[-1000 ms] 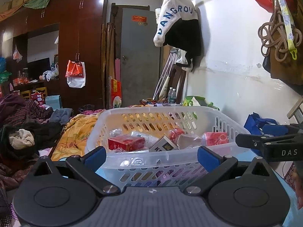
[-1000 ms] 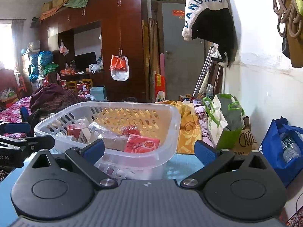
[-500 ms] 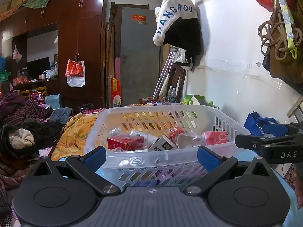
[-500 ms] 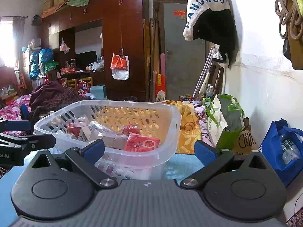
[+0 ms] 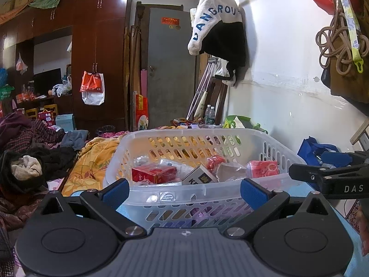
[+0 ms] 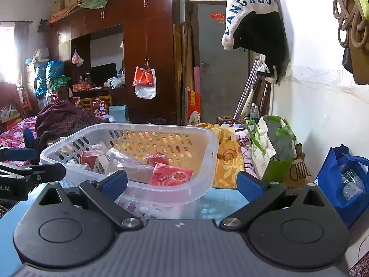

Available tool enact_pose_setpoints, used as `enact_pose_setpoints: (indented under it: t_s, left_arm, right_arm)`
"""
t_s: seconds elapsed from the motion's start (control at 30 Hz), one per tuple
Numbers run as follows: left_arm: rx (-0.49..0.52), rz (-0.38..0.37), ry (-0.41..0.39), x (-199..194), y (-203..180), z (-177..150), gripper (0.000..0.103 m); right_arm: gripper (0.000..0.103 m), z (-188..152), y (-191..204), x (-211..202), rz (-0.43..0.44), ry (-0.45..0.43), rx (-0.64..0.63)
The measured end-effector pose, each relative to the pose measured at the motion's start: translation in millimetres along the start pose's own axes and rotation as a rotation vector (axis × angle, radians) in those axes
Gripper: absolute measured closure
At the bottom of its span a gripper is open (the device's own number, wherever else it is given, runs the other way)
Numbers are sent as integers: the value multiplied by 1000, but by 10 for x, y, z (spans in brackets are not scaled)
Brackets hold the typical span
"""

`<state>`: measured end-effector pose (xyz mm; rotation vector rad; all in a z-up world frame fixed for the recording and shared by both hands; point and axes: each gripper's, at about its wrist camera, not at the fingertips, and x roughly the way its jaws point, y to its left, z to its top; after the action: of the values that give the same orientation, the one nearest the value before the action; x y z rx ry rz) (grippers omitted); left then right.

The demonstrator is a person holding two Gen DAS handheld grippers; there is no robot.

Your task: Organize objects

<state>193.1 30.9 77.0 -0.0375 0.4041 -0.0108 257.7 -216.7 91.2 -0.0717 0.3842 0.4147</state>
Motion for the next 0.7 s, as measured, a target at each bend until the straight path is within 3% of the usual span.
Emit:
enact_pose_setpoints:
  t_s: [0.7]
  left_arm:
    - [-1, -6, 2, 10, -1, -10, 0]
  right_arm:
    - [0, -8, 7, 8, 1, 1, -9]
